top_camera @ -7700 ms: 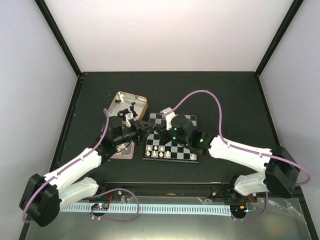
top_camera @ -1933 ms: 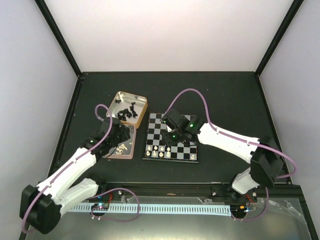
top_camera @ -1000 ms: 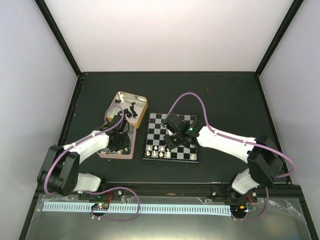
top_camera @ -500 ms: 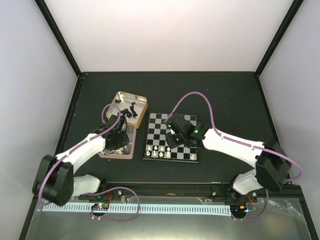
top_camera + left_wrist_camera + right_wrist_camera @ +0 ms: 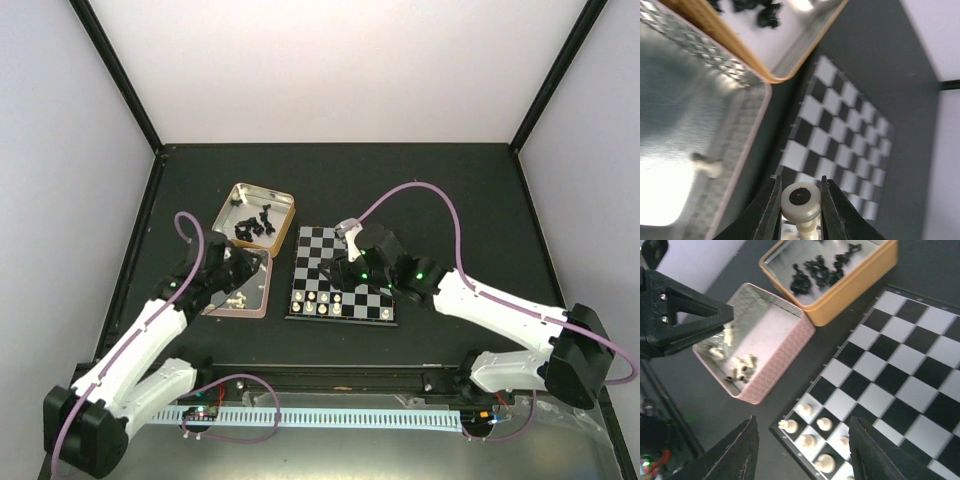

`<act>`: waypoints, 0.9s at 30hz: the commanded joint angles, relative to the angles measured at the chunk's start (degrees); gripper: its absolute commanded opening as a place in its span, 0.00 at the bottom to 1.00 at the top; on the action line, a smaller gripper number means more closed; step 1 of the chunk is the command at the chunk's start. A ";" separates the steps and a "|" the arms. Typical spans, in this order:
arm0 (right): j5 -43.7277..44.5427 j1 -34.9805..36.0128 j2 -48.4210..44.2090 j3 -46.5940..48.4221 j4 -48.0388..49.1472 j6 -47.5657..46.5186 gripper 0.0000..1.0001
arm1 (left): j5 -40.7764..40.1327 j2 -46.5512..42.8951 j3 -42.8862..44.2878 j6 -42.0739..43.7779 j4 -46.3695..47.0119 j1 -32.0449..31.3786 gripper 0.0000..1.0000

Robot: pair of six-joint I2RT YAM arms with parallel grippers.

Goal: Set up the chess pieces on the board
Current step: Pick up the chess piece from the storage box, then place the chess piece on the chessboard.

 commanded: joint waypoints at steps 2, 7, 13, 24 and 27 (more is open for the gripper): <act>-8.46 -0.11 1.66 -0.69 10.17 -0.85 0.53 | 10.36 -5.02 -2.19 -16.72 12.36 -0.42 0.15; -12.54 -0.10 3.38 -0.29 15.12 0.12 0.61 | 18.92 -1.13 -3.00 -25.76 20.08 -1.59 0.15; -12.95 -0.12 6.29 1.21 14.99 0.69 0.61 | 22.90 2.85 -4.37 -32.91 29.73 -4.41 0.15; -11.34 -0.14 9.90 3.54 14.22 2.86 0.42 | 23.66 4.89 -4.21 -35.87 33.55 -6.92 0.15; -11.05 -0.10 10.40 4.15 14.10 2.84 0.40 | 23.61 4.85 -4.48 -36.09 33.52 -7.08 0.15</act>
